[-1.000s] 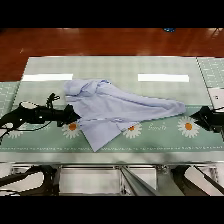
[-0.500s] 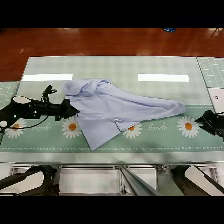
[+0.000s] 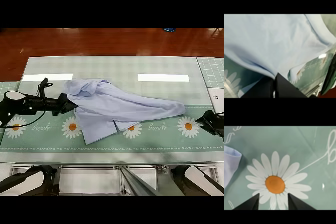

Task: Fold the shirts.

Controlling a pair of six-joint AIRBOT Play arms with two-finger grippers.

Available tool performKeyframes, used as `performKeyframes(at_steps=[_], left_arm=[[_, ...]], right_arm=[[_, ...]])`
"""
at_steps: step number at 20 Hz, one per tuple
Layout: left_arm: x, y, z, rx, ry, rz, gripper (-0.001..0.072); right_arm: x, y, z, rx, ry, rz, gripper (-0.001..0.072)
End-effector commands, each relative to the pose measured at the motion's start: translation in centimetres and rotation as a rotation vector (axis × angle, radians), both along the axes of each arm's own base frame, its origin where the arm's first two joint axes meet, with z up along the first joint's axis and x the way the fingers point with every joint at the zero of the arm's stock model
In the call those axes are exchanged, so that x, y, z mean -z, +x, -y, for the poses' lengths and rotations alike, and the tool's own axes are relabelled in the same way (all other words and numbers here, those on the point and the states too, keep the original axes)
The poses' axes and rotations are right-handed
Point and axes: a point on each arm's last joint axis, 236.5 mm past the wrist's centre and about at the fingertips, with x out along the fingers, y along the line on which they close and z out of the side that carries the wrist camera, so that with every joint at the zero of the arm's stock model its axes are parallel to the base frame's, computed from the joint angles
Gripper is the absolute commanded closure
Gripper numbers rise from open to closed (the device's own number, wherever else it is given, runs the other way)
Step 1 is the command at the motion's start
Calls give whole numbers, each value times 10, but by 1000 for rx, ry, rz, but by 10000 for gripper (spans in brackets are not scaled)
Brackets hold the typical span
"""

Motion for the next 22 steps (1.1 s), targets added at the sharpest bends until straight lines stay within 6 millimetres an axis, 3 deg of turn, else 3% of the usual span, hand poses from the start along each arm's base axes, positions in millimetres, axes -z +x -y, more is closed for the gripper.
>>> performKeyframes(at_steps=[1,7,14,18,22], left_arm=[[-3,3,-8,-24,-4,0,684],[-3,4,-13,-38,-8,-4,684],[-3,4,-13,-38,-8,-4,684],[-3,4,-13,-38,-8,-4,684],[-3,4,-13,-39,-8,-4,684]], right_arm=[[0,1,0,2,2,5,308],[11,6,1,37,33,-5,308],[21,53,-42,47,320,139,308],[39,59,-64,-20,334,100,308],[50,79,-83,-70,305,106,308]])
